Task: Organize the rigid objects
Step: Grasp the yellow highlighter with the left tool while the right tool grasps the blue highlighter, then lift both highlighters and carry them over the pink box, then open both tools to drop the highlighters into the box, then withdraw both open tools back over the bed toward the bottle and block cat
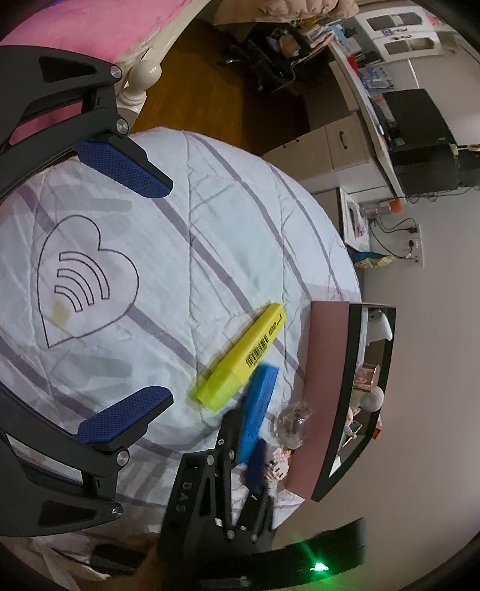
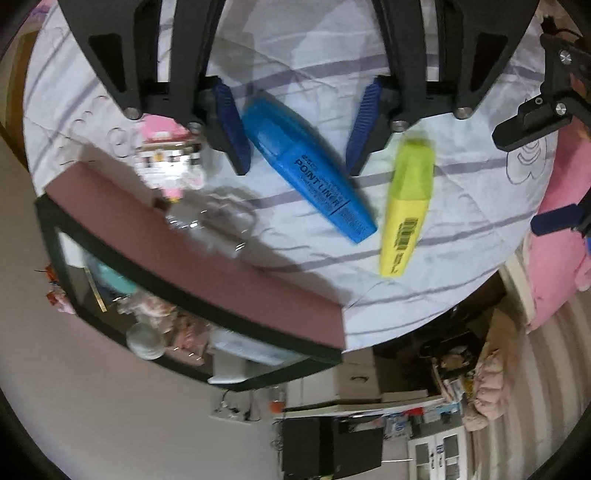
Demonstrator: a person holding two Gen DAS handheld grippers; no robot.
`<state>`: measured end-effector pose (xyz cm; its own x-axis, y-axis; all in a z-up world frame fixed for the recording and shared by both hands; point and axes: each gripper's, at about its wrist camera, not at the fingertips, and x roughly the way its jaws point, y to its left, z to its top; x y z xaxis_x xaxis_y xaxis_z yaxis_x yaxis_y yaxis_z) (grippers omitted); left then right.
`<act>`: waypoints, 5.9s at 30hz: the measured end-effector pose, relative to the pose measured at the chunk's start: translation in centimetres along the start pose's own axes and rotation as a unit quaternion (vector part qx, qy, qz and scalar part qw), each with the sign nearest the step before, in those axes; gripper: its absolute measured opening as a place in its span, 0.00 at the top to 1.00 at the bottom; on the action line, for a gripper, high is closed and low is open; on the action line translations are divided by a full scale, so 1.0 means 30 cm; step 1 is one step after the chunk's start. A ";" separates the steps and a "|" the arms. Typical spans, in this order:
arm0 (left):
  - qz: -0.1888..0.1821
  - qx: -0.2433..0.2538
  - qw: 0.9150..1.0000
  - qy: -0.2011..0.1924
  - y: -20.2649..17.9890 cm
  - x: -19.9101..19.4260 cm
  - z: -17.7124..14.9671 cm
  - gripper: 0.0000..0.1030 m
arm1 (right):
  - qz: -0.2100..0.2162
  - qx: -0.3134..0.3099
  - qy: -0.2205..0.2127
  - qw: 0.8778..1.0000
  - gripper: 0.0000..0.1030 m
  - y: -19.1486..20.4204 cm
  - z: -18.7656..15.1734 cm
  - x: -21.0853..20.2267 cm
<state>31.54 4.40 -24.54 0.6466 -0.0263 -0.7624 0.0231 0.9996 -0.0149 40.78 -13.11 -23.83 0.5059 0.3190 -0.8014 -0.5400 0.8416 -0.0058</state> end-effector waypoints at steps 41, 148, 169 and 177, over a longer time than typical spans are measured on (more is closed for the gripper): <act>-0.058 0.023 0.998 0.020 -0.012 0.110 0.074 0.48 | -0.081 0.167 -0.036 0.982 0.73 -0.060 -0.272 -0.196; -0.067 0.124 0.987 -0.082 -0.395 0.328 0.664 0.14 | -0.159 0.161 -0.116 0.967 0.47 -0.484 0.183 -0.094; -0.061 0.112 0.989 -0.078 -0.279 0.077 0.346 0.03 | -0.104 0.139 -0.039 0.984 0.32 -0.160 -0.039 -0.089; -0.069 0.088 0.993 -0.045 -0.257 0.111 0.276 0.02 | -0.093 0.159 -0.029 0.982 0.33 -0.194 -0.027 -0.042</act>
<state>39.84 -3.47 -21.61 0.6931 -0.1705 -0.7004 0.2428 0.9701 0.0041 42.75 -18.76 -23.27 0.6184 0.1636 -0.7686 -0.2014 0.9784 0.0462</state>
